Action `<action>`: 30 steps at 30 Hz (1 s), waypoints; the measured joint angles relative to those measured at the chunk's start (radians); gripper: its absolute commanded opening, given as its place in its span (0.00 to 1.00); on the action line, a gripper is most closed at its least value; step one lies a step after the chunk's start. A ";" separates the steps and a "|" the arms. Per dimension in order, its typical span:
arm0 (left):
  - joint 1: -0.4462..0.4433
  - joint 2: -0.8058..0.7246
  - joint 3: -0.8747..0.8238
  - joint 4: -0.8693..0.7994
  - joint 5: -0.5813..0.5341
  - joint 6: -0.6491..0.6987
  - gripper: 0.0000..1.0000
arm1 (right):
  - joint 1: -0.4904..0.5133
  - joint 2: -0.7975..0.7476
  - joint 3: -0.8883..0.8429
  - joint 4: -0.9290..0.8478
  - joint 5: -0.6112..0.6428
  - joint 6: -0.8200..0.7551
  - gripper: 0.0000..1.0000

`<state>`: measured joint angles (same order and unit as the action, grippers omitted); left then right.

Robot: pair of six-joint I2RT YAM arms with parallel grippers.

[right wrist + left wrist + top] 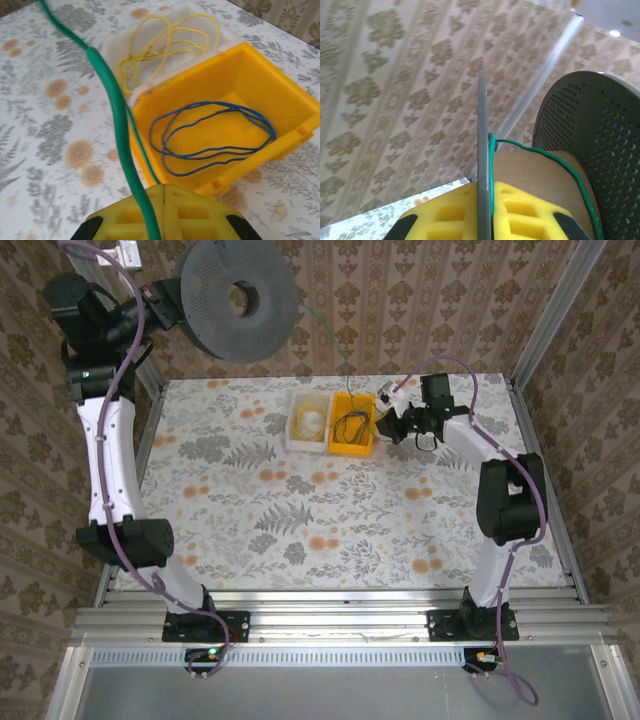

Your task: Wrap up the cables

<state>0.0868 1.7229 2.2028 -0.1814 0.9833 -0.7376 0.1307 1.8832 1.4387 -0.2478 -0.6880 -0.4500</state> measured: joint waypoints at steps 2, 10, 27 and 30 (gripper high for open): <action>0.000 0.026 0.036 -0.060 -0.064 0.026 0.00 | 0.019 -0.057 -0.039 -0.026 -0.001 -0.019 0.00; -0.053 0.036 0.089 -0.217 -0.415 0.143 0.00 | 0.252 -0.165 -0.037 -0.219 -0.001 -0.101 0.00; -0.189 0.146 0.243 -0.447 -0.832 0.324 0.00 | 0.599 -0.301 0.237 -0.723 -0.058 -0.207 0.00; -0.209 0.189 0.299 -0.496 -0.874 0.353 0.00 | 0.629 -0.328 0.280 -0.760 -0.093 -0.214 0.00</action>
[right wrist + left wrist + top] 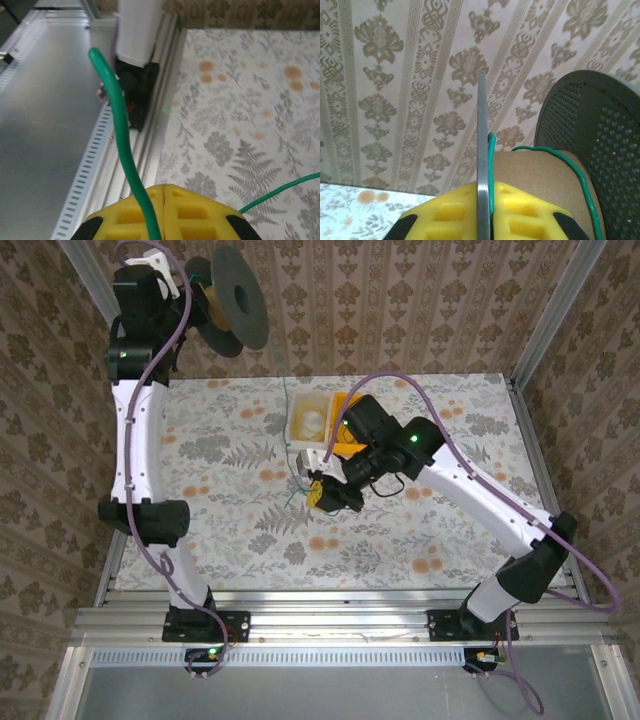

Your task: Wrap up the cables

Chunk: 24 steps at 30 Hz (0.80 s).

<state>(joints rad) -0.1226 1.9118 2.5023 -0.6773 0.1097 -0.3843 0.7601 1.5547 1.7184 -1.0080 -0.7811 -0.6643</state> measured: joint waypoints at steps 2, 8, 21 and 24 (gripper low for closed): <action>-0.014 0.031 0.039 -0.025 -0.026 0.023 0.00 | 0.004 -0.018 0.029 -0.016 -0.026 -0.010 0.00; -0.062 0.089 0.058 -0.091 -0.094 0.100 0.00 | 0.004 -0.083 0.141 -0.029 -0.105 -0.039 0.00; -0.172 0.171 0.055 -0.200 -0.215 0.286 0.00 | -0.239 -0.239 0.209 0.444 -0.309 0.192 0.00; -0.185 0.165 0.024 -0.209 -0.223 0.326 0.00 | -0.297 -0.222 0.266 0.570 -0.298 0.268 0.00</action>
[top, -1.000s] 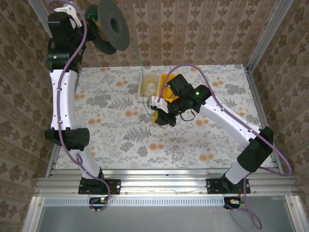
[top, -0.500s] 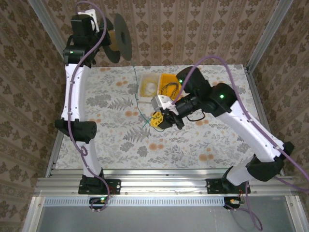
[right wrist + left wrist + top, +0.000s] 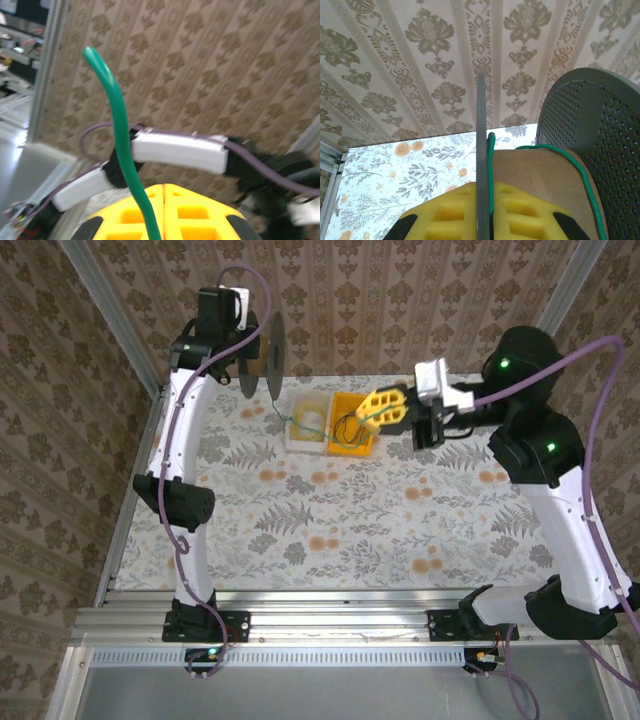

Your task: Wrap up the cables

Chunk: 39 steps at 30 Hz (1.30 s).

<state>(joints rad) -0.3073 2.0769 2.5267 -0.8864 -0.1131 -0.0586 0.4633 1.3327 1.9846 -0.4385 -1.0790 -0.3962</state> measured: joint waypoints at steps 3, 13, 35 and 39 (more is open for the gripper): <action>-0.006 -0.015 -0.069 -0.001 0.000 0.036 0.00 | -0.034 0.050 0.101 0.101 0.034 0.056 0.00; -0.059 -0.154 -0.428 0.020 0.026 0.200 0.00 | -0.193 0.226 0.227 0.363 0.184 0.251 0.00; 0.029 -0.687 -0.868 0.043 0.589 0.453 0.00 | -0.497 0.738 0.744 0.263 0.425 0.367 0.00; 0.096 -0.774 -0.865 0.038 0.777 0.455 0.00 | -0.519 0.770 0.698 0.222 0.476 0.318 0.00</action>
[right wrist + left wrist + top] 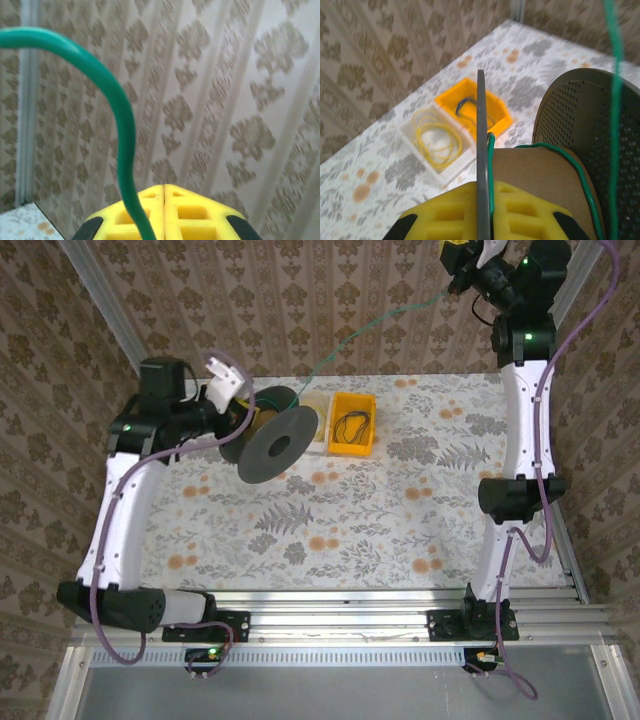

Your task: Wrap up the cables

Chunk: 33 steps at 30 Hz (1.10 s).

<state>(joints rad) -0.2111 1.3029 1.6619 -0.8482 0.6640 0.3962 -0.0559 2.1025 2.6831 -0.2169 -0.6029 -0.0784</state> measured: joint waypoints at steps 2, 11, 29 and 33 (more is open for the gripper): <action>0.031 -0.024 0.022 0.000 0.096 -0.009 0.00 | -0.008 0.016 -0.023 -0.012 0.015 -0.015 0.00; 0.148 -0.033 -0.037 0.529 0.524 -0.472 0.00 | -0.003 0.072 -0.135 -0.039 0.000 -0.026 0.00; 0.269 0.158 -0.017 1.425 0.376 -1.212 0.00 | 0.199 -0.232 -1.098 0.377 0.029 -0.020 0.00; 0.269 0.164 -0.017 1.422 0.285 -1.220 0.00 | 0.266 -0.262 -1.169 0.417 0.090 -0.032 0.00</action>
<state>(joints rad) 0.0582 1.4670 1.6447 0.5739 0.9489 -0.8242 0.2100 1.8400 1.5143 0.1997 -0.5133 -0.1104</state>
